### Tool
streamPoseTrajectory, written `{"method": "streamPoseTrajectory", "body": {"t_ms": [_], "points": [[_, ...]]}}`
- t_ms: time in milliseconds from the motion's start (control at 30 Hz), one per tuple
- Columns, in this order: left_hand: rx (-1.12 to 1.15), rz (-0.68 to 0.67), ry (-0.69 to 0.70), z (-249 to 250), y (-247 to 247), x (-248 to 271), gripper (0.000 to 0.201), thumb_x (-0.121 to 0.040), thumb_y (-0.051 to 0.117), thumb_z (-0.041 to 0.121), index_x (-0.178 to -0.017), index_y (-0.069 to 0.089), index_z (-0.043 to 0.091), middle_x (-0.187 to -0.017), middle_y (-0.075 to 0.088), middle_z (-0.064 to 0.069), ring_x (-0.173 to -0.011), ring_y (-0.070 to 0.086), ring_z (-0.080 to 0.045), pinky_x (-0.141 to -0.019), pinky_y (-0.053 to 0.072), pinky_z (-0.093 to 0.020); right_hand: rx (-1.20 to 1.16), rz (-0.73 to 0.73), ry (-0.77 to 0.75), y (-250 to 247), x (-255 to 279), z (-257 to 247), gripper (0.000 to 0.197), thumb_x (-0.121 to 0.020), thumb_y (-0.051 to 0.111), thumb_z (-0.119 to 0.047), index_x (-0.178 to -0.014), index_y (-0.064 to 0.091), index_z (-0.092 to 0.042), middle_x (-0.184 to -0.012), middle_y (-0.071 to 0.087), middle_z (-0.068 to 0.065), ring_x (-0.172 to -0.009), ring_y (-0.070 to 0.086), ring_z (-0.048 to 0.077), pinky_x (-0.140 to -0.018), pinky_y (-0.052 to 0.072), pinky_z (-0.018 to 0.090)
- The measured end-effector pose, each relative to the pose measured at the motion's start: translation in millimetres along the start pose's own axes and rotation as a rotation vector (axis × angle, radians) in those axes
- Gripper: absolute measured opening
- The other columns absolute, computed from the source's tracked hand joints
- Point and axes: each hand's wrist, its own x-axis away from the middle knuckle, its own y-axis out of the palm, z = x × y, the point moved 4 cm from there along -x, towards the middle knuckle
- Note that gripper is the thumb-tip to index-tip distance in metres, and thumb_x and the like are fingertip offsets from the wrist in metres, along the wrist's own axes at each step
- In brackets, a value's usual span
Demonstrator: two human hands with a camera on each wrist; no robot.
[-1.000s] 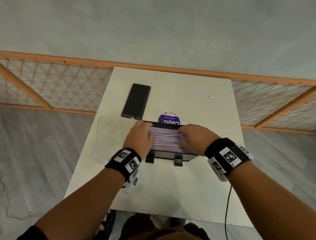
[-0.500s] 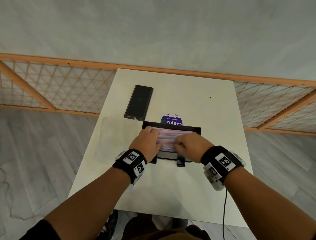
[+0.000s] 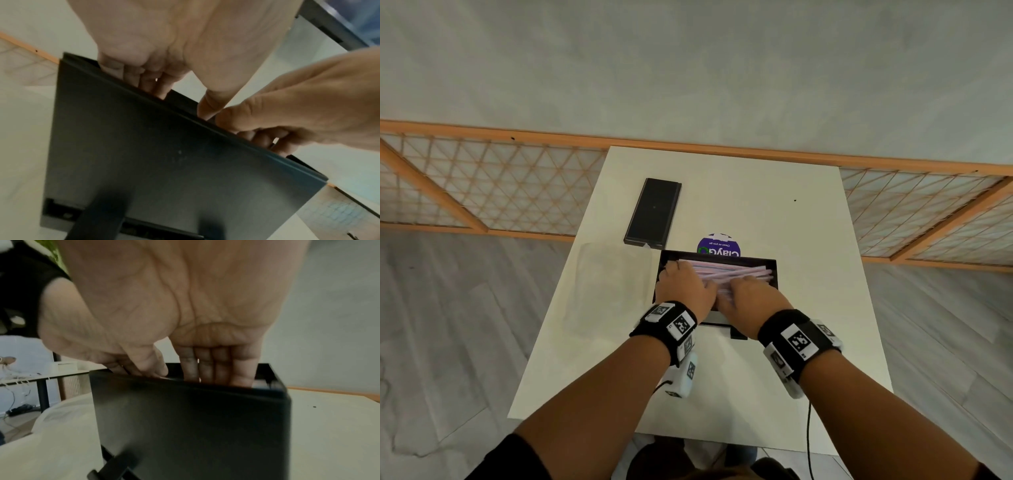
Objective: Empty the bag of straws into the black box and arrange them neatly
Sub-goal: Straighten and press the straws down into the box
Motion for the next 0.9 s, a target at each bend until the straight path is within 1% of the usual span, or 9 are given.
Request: {"method": "streamPoseTrajectory", "body": {"t_ms": [67,167,333,467,600,700,767,833,900], "points": [[-0.012,0.030,0.044,1.1,-4.2,0.2,0.045,-0.089,0.058,0.043,-0.119,0.055,0.010,-0.128,0.052,-0.010,-0.117,0.049,-0.028,-0.097,0.048,-0.042,-0.006,0.089,-0.017,-8.7,1.3,1.4,0.037,-0.096,0.044,-0.046,-0.102,0.060,-0.013,-0.105,0.062,0.010,-0.095,0.062,0.029,-0.081,0.054,0.038],[0.030,0.038,0.060,0.1,-6.9,-1.5,0.041,-0.090,0.058,0.039,-0.118,0.051,0.009,-0.125,0.052,-0.009,-0.116,0.049,-0.027,-0.094,0.048,-0.040,-0.071,0.182,-0.019,-17.0,-1.3,11.7,0.028,-0.094,0.048,-0.036,-0.106,0.058,-0.013,-0.109,0.058,0.007,-0.100,0.058,0.028,-0.083,0.053,0.037],[0.010,0.004,0.045,-4.7,1.0,-2.8,0.056,-0.087,0.060,0.043,-0.128,0.044,0.009,-0.130,0.050,-0.010,-0.120,0.048,-0.028,-0.099,0.047,-0.042,0.003,-0.012,-0.015,3.0,-7.8,20.0,0.035,-0.094,0.048,-0.027,-0.123,0.052,-0.007,-0.124,0.055,0.012,-0.116,0.052,0.034,-0.096,0.046,0.039],[-0.022,-0.018,0.022,-14.1,8.5,2.9,0.069,-0.085,0.063,0.048,-0.137,0.040,0.008,-0.135,0.047,-0.012,-0.124,0.046,-0.029,-0.103,0.043,-0.040,-0.024,-0.108,-0.071,0.5,-12.2,21.5,0.024,-0.092,0.048,-0.027,-0.106,0.057,-0.010,-0.113,0.058,0.013,-0.107,0.056,0.032,-0.094,0.047,0.037],[0.064,-0.027,0.013,-17.6,5.1,8.1,0.059,-0.083,0.070,0.041,-0.128,0.045,0.011,-0.128,0.048,-0.009,-0.115,0.052,-0.028,-0.095,0.050,-0.040,-0.046,-0.166,-0.117,-10.9,-15.6,27.4,0.015,-0.090,0.049,-0.026,-0.096,0.057,-0.015,-0.102,0.057,0.006,-0.099,0.059,0.028,-0.085,0.047,0.031],[0.193,-0.045,0.008,-22.3,-5.4,5.1,0.035,-0.090,0.065,0.029,-0.116,0.050,0.012,-0.117,0.055,-0.008,-0.100,0.058,-0.024,-0.085,0.053,-0.037,-0.080,-0.110,-0.144,-18.6,-14.7,29.2,0.023,-0.093,0.050,-0.023,-0.108,0.063,-0.012,-0.109,0.061,0.008,-0.101,0.059,0.026,-0.090,0.049,0.034],[0.249,-0.043,-0.013,-24.8,-15.5,3.0,0.020,-0.095,0.055,0.023,-0.109,0.053,0.010,-0.109,0.061,-0.010,-0.092,0.060,-0.024,-0.079,0.050,-0.035,-0.078,-0.028,-0.125,-25.1,-15.4,32.7,0.023,-0.095,0.048,-0.020,-0.109,0.064,-0.011,-0.108,0.064,0.010,-0.098,0.060,0.027,-0.085,0.048,0.033],[0.287,-0.074,-0.073,-24.1,-19.5,4.1,0.017,-0.098,0.049,0.022,-0.105,0.052,0.007,-0.105,0.062,-0.010,-0.088,0.059,-0.025,-0.075,0.045,-0.033,-0.060,0.043,-0.080,-29.4,-16.0,37.0,0.024,-0.097,0.044,-0.019,-0.108,0.063,-0.012,-0.105,0.064,0.010,-0.095,0.060,0.027,-0.081,0.047,0.033],[0.311,-0.120,-0.140,-20.7,-15.5,5.8,0.029,-0.095,0.050,0.028,-0.110,0.053,0.005,-0.109,0.061,-0.010,-0.090,0.059,-0.027,-0.077,0.046,-0.032,-0.060,0.085,-0.017,-31.8,-14.8,39.1,0.025,-0.097,0.042,-0.017,-0.111,0.062,-0.012,-0.105,0.062,0.010,-0.092,0.061,0.028,-0.080,0.049,0.034]]}}
